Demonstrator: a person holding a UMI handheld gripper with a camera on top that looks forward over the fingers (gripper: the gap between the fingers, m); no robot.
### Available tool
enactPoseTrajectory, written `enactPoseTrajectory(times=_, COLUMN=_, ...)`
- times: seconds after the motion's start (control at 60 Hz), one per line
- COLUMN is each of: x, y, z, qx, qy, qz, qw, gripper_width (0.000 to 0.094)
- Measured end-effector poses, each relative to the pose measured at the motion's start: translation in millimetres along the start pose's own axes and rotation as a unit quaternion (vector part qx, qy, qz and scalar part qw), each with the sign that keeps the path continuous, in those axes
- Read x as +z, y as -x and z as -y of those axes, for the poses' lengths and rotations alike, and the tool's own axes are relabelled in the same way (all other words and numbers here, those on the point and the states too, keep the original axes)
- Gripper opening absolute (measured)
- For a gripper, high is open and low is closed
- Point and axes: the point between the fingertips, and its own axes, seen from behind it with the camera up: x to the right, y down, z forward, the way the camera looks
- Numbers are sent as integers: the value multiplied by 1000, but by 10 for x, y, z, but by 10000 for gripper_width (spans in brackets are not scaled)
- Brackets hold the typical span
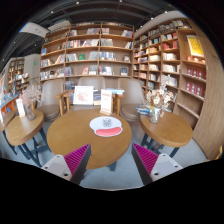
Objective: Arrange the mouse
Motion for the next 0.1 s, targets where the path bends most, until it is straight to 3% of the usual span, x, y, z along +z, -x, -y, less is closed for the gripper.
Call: enactPoseTrajectory(times=0.1, x=-42, y=84, z=34, qx=2, qy=-7, qz=9, qw=1000, gripper_width=852)
